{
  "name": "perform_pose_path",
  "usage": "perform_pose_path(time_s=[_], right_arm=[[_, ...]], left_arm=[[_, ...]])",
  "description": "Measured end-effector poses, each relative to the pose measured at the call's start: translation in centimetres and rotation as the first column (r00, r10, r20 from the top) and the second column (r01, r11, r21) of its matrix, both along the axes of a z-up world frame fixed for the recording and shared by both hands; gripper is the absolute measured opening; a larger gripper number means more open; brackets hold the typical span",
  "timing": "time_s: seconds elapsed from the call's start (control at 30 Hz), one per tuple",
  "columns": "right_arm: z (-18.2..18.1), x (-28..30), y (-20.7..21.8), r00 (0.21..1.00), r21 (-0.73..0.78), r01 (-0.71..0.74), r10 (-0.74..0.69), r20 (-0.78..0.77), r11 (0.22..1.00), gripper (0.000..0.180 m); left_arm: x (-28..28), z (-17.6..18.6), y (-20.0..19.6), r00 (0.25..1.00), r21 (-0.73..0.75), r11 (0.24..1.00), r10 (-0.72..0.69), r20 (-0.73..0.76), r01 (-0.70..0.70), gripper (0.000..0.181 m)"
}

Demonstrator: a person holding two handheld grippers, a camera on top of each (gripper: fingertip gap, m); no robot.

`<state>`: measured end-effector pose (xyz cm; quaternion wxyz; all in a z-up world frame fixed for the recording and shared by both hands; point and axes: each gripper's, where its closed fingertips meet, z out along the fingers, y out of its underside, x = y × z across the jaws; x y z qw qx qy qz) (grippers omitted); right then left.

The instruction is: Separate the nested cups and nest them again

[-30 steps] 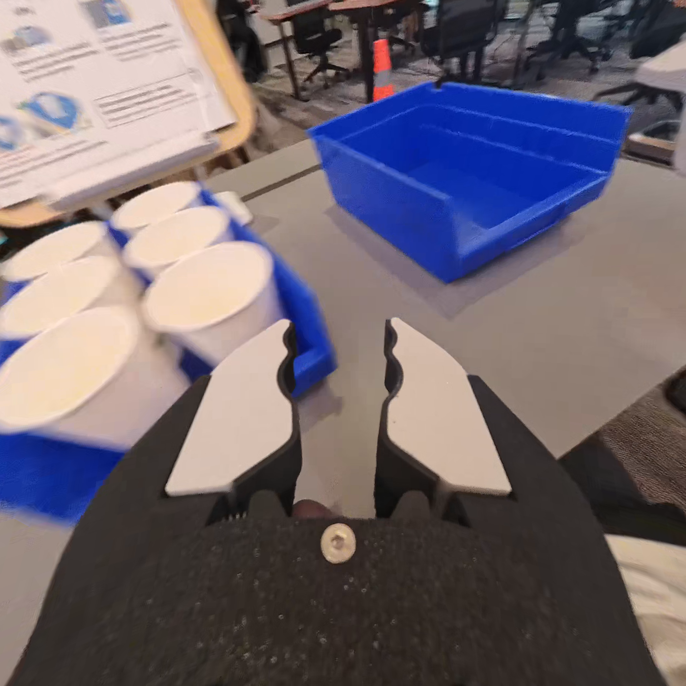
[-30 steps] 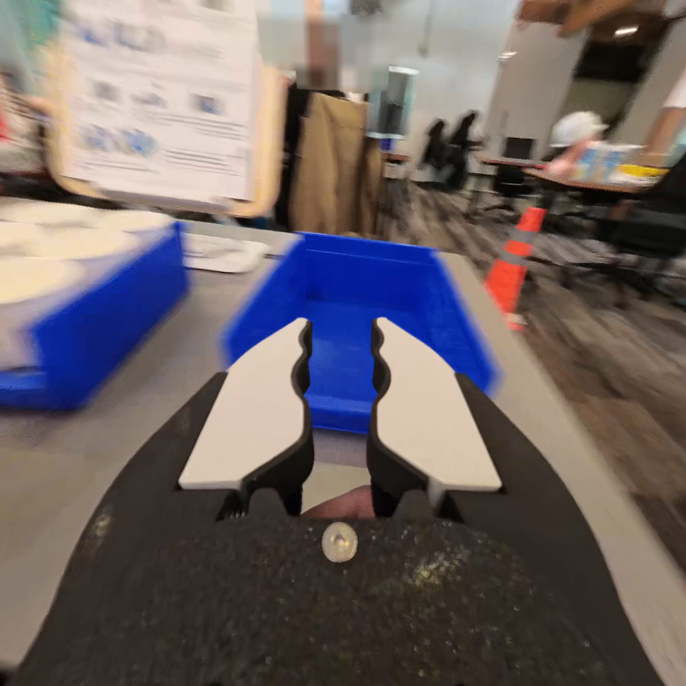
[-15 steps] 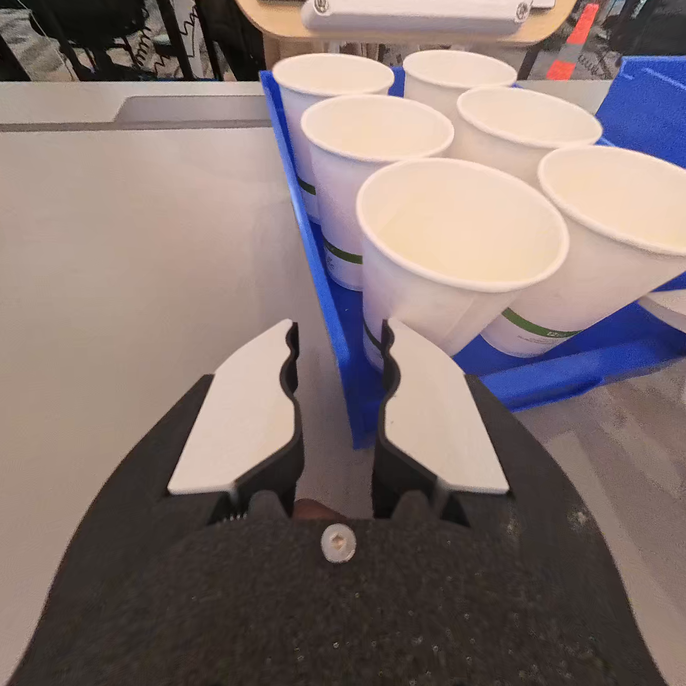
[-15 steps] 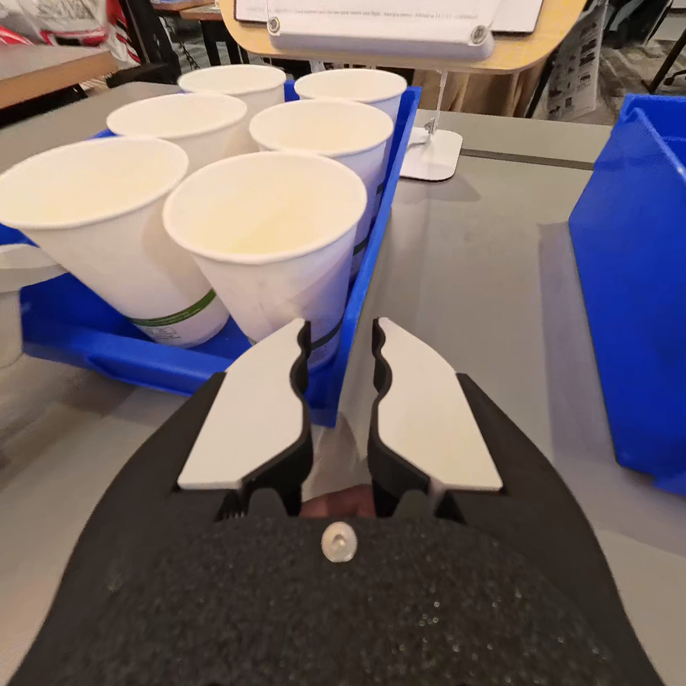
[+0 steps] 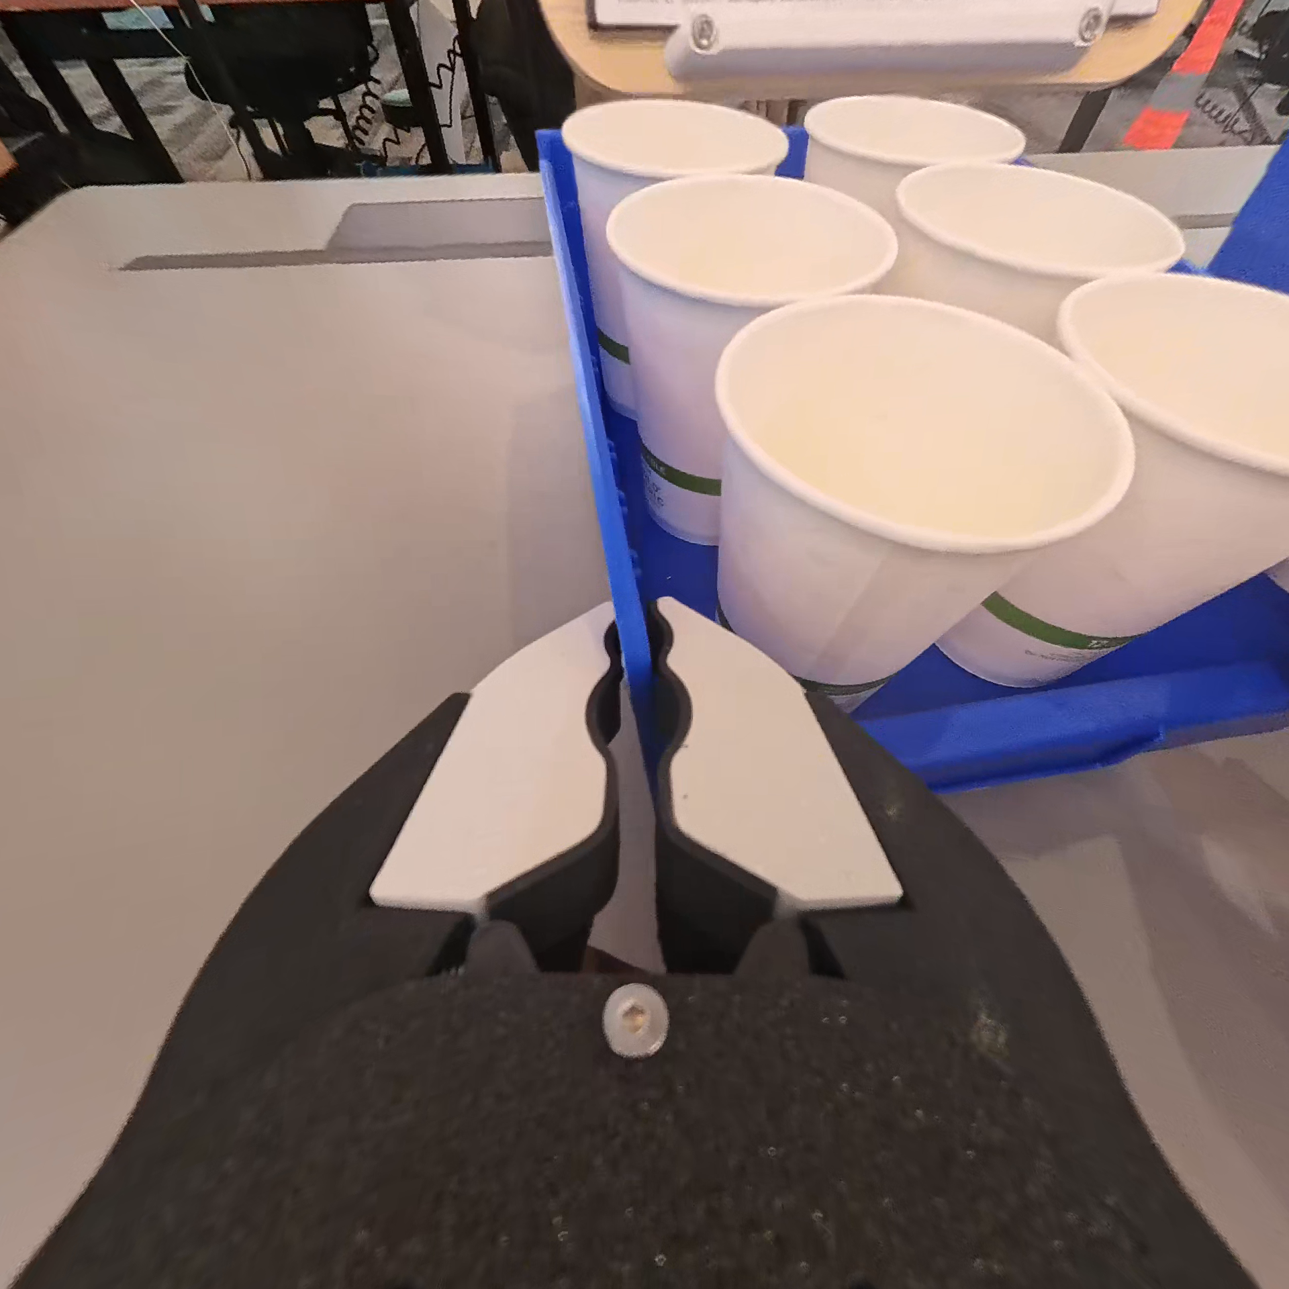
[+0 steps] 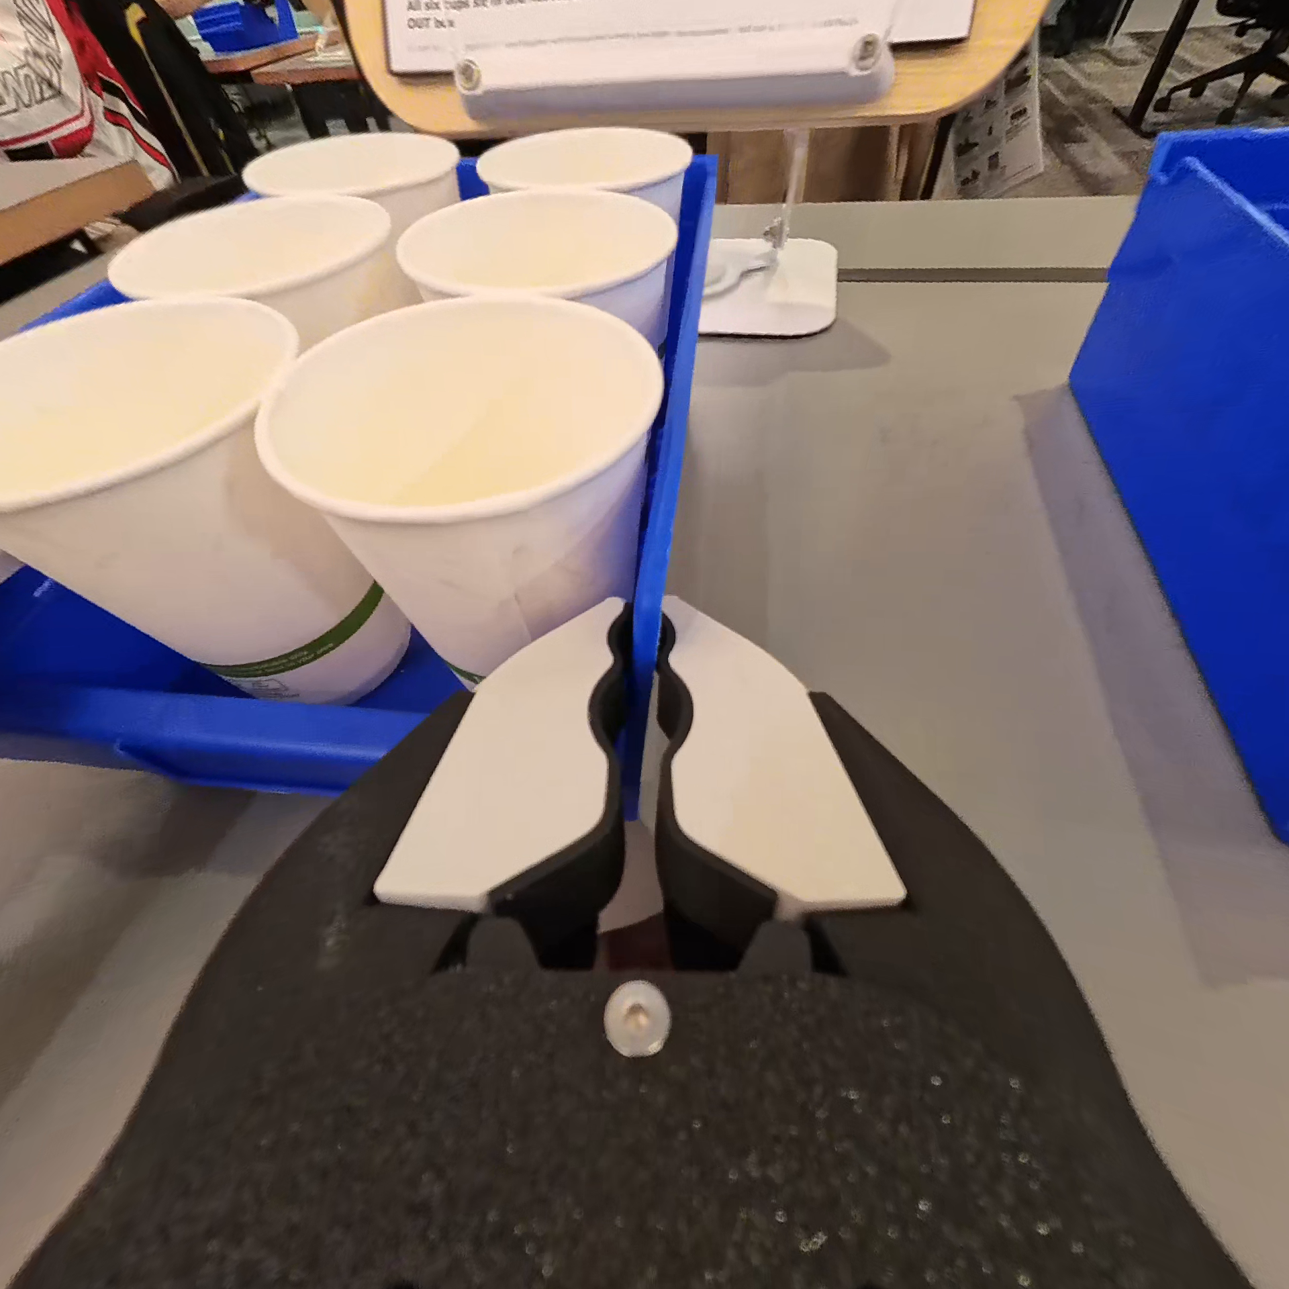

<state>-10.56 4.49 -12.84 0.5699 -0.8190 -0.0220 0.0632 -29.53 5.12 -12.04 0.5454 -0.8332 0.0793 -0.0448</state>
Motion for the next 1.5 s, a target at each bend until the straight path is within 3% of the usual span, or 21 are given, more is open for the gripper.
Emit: perform_pose_path(time_s=[0.3, 0.57, 0.93, 1.03, 1.2, 1.3, 1.5], right_arm=[[3.5, -10.4, 0.4, 0.999, 0.105, -0.031, 0.030, 0.014, 0.994, 0.005], [2.0, -20.1, 2.8, 0.997, 0.031, -0.076, 0.076, 0.012, 0.997, 0.005], [0.0, -22.4, 3.4, 0.985, -0.004, -0.161, 0.161, 0.068, 0.987, 0.011], [1.8, -20.9, 1.9, 0.962, 0.072, -0.254, 0.245, 0.121, 0.964, 0.035], [3.4, -14.5, -3.0, 0.894, 0.059, -0.433, 0.421, 0.153, 0.899, 0.036], [3.8, -7.6, -5.0, 0.901, 0.056, -0.424, 0.415, 0.125, 0.904, 0.038], [3.2, 6.9, -7.8, 0.958, 0.151, -0.267, 0.245, 0.146, 0.952, 0.038]], left_arm=[[-10.2, 3.2, 0.8, 0.998, 0.046, 0.997, 0.061, -0.035, -0.060, 0.003], [-20.0, 2.5, 2.6, 0.997, -0.016, 0.997, 0.071, -0.029, -0.072, 0.002], [-22.6, -0.8, 4.7, 0.996, -0.027, 0.998, 0.059, 0.063, -0.058, 0.005], [-24.4, -0.3, 3.7, 0.988, -0.024, 0.988, 0.152, 0.034, -0.151, 0.041], [-24.0, 3.6, -0.3, 0.969, 0.059, 0.975, 0.205, 0.136, -0.214, 0.055], [-19.6, 5.8, -2.7, 0.976, 0.115, 0.979, 0.150, 0.160, -0.170, 0.061], [-6.9, 7.3, -6.1, 0.981, 0.196, 0.981, -0.022, 0.191, -0.016, 0.059]])
